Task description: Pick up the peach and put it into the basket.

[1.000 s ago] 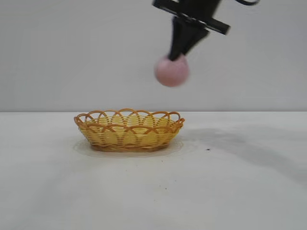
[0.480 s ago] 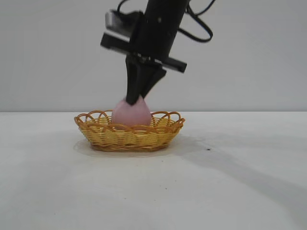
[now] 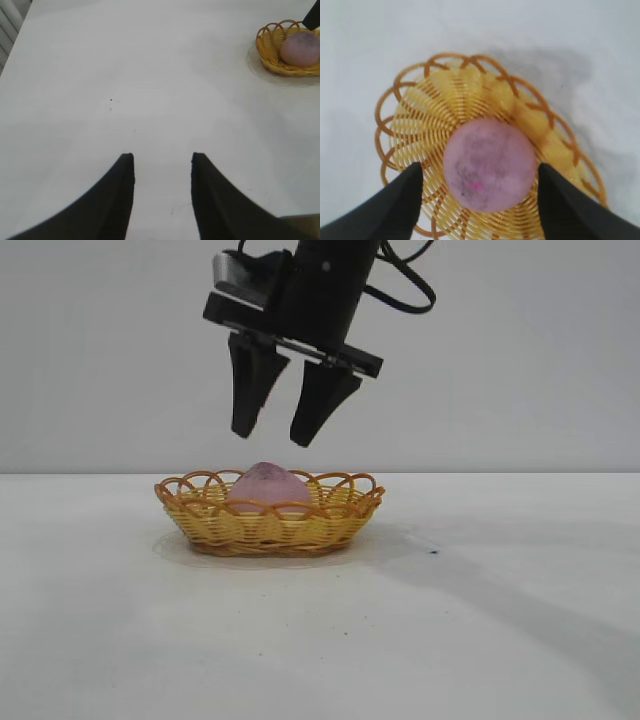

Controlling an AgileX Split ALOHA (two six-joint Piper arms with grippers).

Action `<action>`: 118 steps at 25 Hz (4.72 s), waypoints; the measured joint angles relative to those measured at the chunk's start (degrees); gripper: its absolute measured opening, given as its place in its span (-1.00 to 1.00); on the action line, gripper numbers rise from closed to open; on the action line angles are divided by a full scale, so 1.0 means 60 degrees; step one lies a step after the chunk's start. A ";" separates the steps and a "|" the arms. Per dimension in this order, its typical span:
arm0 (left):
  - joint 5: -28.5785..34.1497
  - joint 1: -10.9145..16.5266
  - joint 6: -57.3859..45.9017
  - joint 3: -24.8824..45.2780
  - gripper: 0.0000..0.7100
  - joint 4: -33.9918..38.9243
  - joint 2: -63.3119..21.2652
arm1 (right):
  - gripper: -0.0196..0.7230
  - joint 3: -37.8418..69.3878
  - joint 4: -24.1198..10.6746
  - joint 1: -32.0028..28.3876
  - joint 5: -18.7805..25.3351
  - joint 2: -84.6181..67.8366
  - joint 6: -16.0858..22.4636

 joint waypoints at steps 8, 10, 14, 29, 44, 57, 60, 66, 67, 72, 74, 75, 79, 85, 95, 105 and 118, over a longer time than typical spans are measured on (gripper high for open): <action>0.0000 0.0000 0.0000 0.0000 -0.23 0.0000 0.0000 | 0.24 -0.0161 -0.1964 -0.1155 -0.0484 -0.0041 0.2185; 0.0000 0.0000 0.0000 0.0000 -0.23 0.0000 0.0000 | 0.24 -0.0161 -0.2800 -0.1732 -0.0501 -0.0041 0.2920; 0.0000 0.0000 0.0000 0.0000 -0.23 0.0000 0.0000 | 0.24 -0.0161 -0.3283 -0.3170 -0.0434 -0.0002 0.3105; 0.0000 0.0000 0.0000 0.0000 -0.23 -0.0005 0.0000 | 0.24 -0.0161 -0.0847 -0.6359 -0.1002 -0.0043 0.2023; 0.0000 0.0000 0.0000 0.0000 -0.23 -0.0005 -0.0005 | 0.24 0.5535 -0.0677 -0.6362 -0.1450 -0.7030 0.1085; 0.0000 0.0000 -0.0017 0.0000 -0.23 -0.0005 -0.0005 | 0.24 1.4139 -0.0501 -0.6362 -0.1692 -1.5544 0.0963; 0.0000 0.0000 -0.0017 0.0000 -0.23 -0.0005 -0.0021 | 0.24 1.4652 -0.0750 -0.6362 -0.1249 -1.6804 0.1223; 0.0000 0.0000 -0.0017 0.0000 -0.23 -0.0005 -0.0021 | 0.24 1.5728 -0.1063 -0.6362 -0.0241 -1.8745 0.1650; 0.0000 0.0000 -0.0017 0.0000 -0.23 -0.0005 -0.0021 | 0.24 1.5903 -0.1085 -0.6362 -0.0173 -1.8989 0.1701; 0.0000 0.0000 -0.0017 0.0000 -0.23 -0.0005 -0.0021 | 0.24 1.6371 -0.1089 -0.6293 0.0103 -1.9595 0.1714; 0.0000 0.0000 0.0000 0.0000 -0.23 -0.0005 -0.0021 | 0.24 1.6409 -0.1105 -0.6092 0.0163 -1.9701 0.1647; 0.0000 0.0000 0.0000 0.0000 -0.23 -0.0005 -0.0021 | 0.24 1.6429 -0.1105 -0.5993 0.0206 -1.9771 0.1623; 0.0000 0.0000 0.0000 0.0000 -0.23 -0.0005 -0.0021 | 0.24 1.6474 -0.1105 -0.5729 0.0305 -1.9879 0.1582; 0.0000 0.0000 0.0000 0.0000 -0.23 -0.0005 -0.0021 | 0.24 1.6474 -0.1449 -0.5587 0.0305 -2.0461 0.2024; 0.0000 0.0000 0.0000 0.0000 -0.23 -0.0005 -0.0021 | 0.24 1.6474 -0.1569 -0.4803 0.0341 -2.0911 0.2029; 0.0000 0.0000 0.0000 0.0000 -0.23 -0.0005 -0.0021 | 0.24 1.6474 -0.1628 -0.4202 0.0360 -2.1510 0.2161; 0.0000 0.0000 0.0000 0.0000 -0.23 -0.0005 -0.0021 | 0.24 1.6474 -0.1647 -0.4202 0.0396 -2.1577 0.2177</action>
